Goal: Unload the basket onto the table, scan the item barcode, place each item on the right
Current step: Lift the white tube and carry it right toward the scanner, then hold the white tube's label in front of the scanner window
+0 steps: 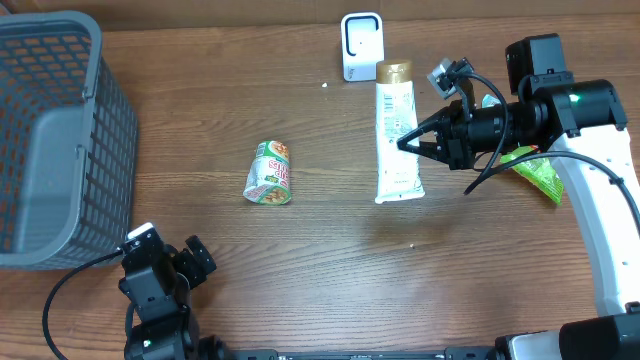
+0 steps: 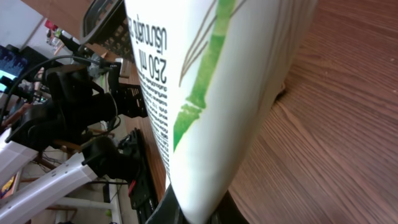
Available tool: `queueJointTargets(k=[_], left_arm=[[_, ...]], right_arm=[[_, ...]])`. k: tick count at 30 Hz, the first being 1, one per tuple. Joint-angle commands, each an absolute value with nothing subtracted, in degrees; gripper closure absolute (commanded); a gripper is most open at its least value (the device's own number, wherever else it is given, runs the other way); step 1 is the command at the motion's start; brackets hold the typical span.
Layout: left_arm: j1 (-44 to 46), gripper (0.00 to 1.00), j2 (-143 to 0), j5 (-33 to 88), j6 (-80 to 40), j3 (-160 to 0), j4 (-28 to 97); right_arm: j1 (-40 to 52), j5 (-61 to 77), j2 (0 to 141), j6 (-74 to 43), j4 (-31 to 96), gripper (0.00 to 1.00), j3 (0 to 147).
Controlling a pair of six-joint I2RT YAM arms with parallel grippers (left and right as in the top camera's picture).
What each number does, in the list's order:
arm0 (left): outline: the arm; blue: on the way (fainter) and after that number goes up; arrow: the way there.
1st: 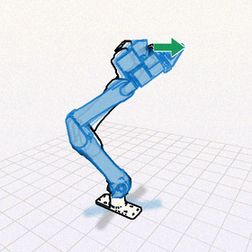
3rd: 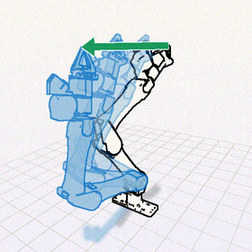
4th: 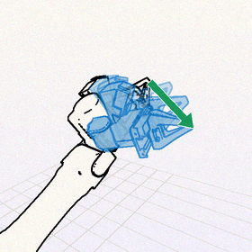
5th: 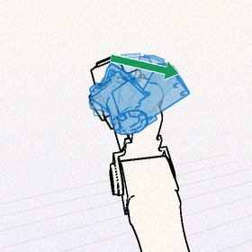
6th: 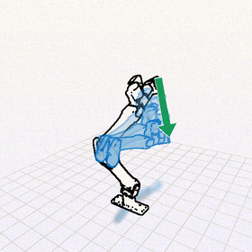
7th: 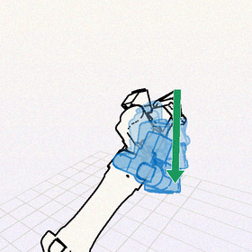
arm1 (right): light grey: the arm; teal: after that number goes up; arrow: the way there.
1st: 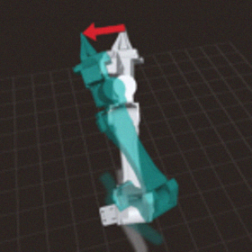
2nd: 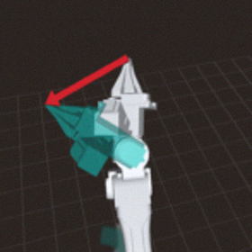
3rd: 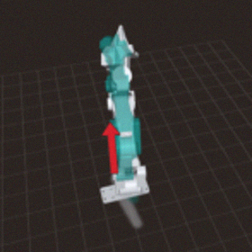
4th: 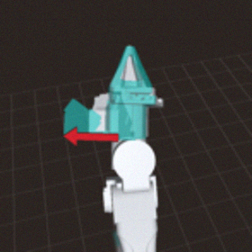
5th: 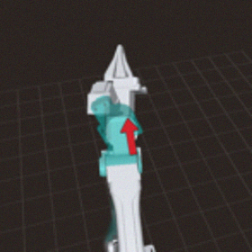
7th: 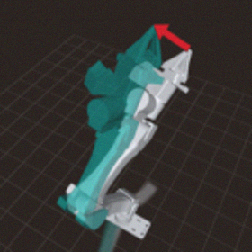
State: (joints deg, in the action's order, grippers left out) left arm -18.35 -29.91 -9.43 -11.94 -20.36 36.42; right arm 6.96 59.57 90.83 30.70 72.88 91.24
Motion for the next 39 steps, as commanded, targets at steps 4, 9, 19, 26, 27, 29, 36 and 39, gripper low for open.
queueJointTargets(k=[4, 9, 19, 26, 27, 29, 36, 39], left_arm=[[-18.0, 0.0, -29.6, -9.1, -12.4, -21.4, 36.2], [-18.0, 0.0, -29.6, -9.1, -12.4, -21.4, 36.2], [-18.0, 0.0, -29.6, -9.1, -12.4, -21.4, 36.2], [-18.0, 0.0, -29.6, -9.1, -12.4, -21.4, 36.2], [-18.0, 0.0, -29.6, -9.1, -12.4, -21.4, 36.2], [-18.0, 0.0, -29.6, -9.1, -12.4, -21.4, 36.2], [-18.0, 0.01, -29.6, -9.2, -12.4, -21.4, 36.2], [-18.0, 0.01, -29.6, -9.1, -12.4, -21.4, 36.2]], right_arm=[[6.9, 64.8, 89.5, 19.2, 67.6, 0.96, 93.4], [6.9, 64.8, 89.5, 9.8, 61.6, 0.96, 93.4], [7.1, 40.6, 89.5, 0.0, 53.7, 0.96, 93.4], [11.1, 15.9, 89.6, -4.5, 43.1, 0.96, 93.4], [12.1, 12.2, 89.6, -4.5, 41.8, 0.97, 93.5], [14.5, 5.5, 89.8, -4.1, 40.2, 0.97, 94.1], [20.6, -14.0, 98.5, 5.0, 40.9, 0.97, 106.5], [21.3, -16.7, 104.2, 10.6, 41.2, 0.97, 111.1]])
